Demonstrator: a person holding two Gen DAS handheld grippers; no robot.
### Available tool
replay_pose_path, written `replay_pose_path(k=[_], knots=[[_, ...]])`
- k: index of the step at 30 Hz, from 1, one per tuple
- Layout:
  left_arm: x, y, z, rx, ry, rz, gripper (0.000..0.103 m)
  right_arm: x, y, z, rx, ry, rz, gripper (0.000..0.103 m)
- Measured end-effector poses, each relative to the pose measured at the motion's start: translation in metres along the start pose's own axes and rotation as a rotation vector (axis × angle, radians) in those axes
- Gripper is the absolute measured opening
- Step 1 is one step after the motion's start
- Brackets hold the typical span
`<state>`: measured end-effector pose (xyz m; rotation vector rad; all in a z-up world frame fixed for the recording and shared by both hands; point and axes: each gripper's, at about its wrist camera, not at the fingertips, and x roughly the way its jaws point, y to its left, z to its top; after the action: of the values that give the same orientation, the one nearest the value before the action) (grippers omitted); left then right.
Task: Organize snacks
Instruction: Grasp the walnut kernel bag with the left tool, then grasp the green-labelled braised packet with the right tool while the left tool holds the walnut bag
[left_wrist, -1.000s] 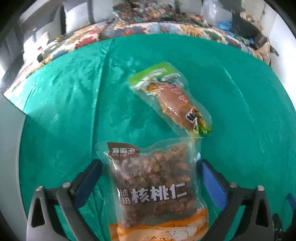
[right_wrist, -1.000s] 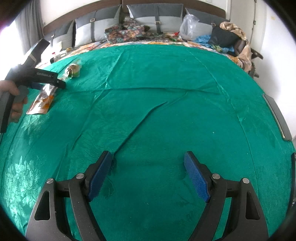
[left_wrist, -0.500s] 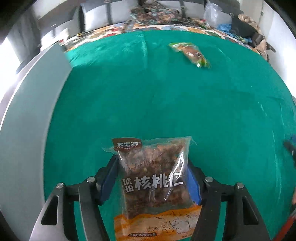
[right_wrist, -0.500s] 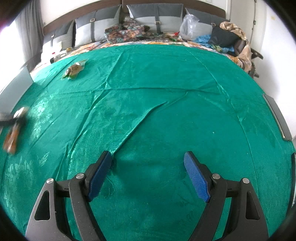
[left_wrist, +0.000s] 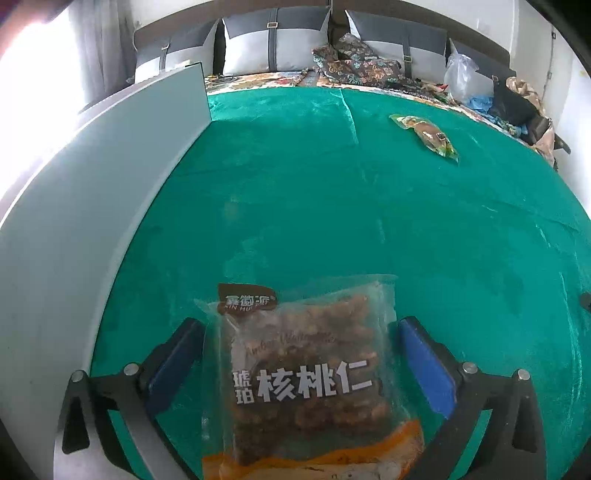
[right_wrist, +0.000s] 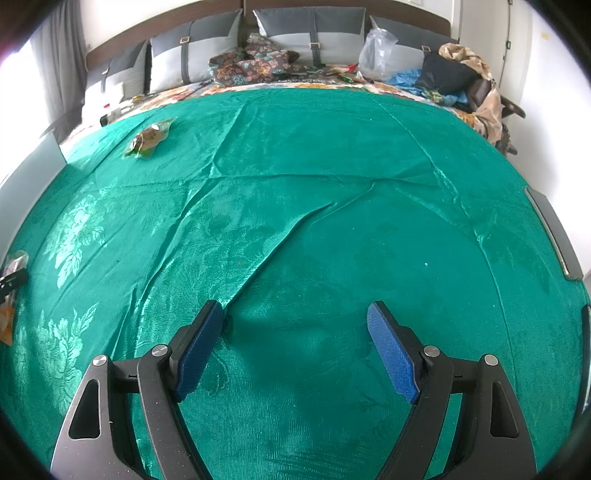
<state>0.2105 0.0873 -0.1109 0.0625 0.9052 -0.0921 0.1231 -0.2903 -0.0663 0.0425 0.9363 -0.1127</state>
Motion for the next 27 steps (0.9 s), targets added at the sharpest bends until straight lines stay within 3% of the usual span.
replay_pose_path(k=[13, 16, 20, 23, 27], knots=[[0.001, 0.0, 0.002, -0.001, -0.001, -0.001, 0.103, 0.0, 0.0, 0.0, 0.001, 0.0, 0.0, 0.083], [0.001, 0.0, 0.002, 0.0, -0.001, 0.0, 0.103, 0.003, 0.002, 0.008, -0.005, 0.054, 0.006, 0.084], [0.001, 0.0, 0.002, 0.0, -0.001, -0.002, 0.103, 0.02, 0.02, 0.049, -0.001, 0.127, 0.083, 0.083], [0.001, 0.0, 0.002, 0.0, -0.001, -0.002, 0.103, 0.038, 0.05, 0.098, -0.009, 0.118, 0.153, 0.083], [0.001, 0.0, 0.002, 0.0, -0.001, -0.002, 0.103, 0.082, 0.101, 0.16, -0.041, 0.182, 0.213, 0.083]])
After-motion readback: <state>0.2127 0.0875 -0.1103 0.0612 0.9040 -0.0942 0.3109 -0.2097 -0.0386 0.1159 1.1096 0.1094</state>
